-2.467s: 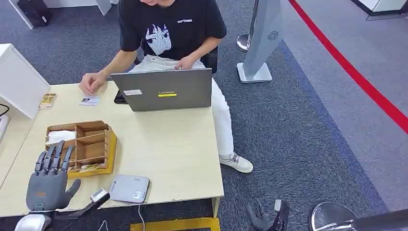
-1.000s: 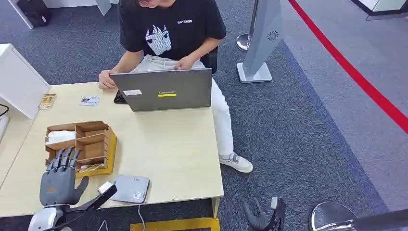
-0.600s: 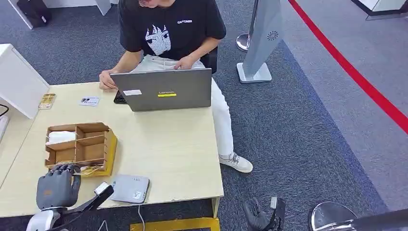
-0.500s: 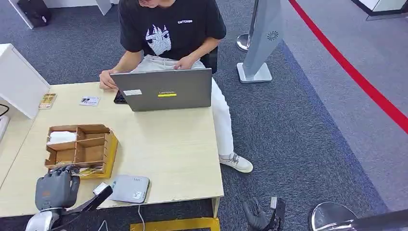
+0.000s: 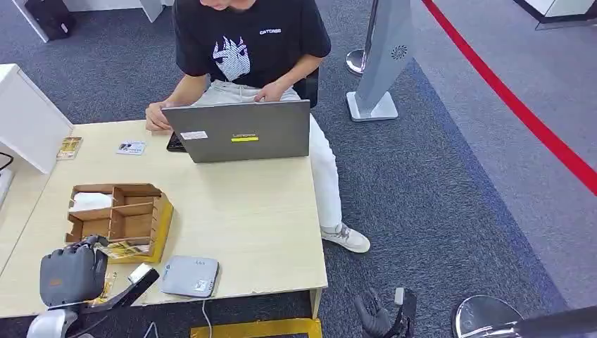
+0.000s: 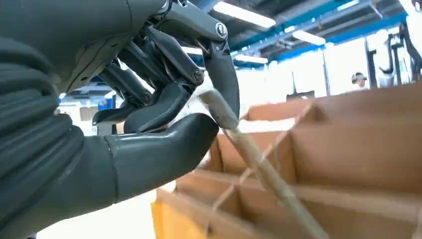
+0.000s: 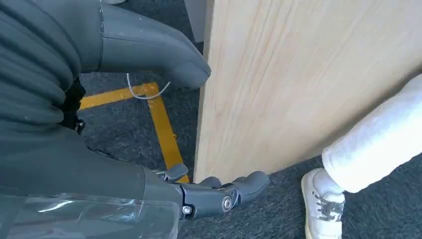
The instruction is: Pass the card to the sensor for recognition and then transmit it.
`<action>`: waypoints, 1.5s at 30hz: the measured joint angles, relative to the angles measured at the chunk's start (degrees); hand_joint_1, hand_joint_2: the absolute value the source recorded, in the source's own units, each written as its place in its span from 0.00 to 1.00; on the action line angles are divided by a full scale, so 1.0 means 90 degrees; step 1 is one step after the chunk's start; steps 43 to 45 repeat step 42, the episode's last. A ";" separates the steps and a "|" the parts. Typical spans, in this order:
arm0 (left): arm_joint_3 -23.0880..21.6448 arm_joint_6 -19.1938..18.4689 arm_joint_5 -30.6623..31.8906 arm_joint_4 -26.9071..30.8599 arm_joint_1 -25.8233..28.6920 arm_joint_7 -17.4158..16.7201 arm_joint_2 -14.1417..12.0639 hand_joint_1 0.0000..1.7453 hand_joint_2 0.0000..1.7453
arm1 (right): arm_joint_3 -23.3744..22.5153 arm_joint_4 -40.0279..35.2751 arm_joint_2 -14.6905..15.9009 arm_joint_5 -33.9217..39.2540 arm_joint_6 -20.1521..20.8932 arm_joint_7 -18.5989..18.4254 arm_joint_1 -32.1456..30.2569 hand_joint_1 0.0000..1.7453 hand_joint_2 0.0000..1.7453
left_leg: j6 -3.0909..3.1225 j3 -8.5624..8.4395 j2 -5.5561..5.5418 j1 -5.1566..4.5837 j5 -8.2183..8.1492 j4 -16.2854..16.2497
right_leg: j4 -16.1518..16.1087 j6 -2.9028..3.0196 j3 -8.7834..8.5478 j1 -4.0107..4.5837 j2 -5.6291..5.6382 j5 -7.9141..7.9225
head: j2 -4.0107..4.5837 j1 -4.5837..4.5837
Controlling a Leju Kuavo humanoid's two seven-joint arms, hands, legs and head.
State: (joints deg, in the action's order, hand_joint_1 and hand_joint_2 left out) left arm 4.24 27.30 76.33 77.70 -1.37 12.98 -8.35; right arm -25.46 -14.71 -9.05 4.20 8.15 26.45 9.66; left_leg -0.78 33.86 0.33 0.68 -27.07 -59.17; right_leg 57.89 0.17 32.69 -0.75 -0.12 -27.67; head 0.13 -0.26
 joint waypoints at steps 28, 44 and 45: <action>0.0032 -0.1251 -0.0071 0.0350 -0.1871 -0.0714 -0.0792 1.00 1.00 | 0.0187 0.0000 -0.0148 -0.0267 0.0007 -0.0158 0.0144 0.00 1.00 | -0.0005 -0.0001 0.0000 0.0001 0.0008 0.0000 | 0.0004 0.0005 0.0000 0.0001 0.0000 0.0006 | 0.0000 -0.0002; 0.0034 -0.1260 -0.0358 0.0540 -0.1645 -0.0585 -0.0758 0.00 1.00 | 0.0197 0.0000 -0.0192 -0.0248 0.0039 -0.0104 0.0143 0.00 1.00 | -0.0005 -0.0001 0.0002 0.0001 0.0008 0.0000 | 0.0003 0.0005 0.0002 0.0001 0.0004 0.0005 | 0.0000 -0.0002; 0.0034 -0.1260 -0.0358 0.0540 -0.1645 -0.0585 -0.0758 0.00 1.00 | 0.0197 0.0000 -0.0192 -0.0248 0.0039 -0.0104 0.0143 0.00 1.00 | -0.0005 -0.0001 0.0002 0.0001 0.0008 0.0000 | 0.0003 0.0005 0.0002 0.0001 0.0004 0.0005 | 0.0000 -0.0002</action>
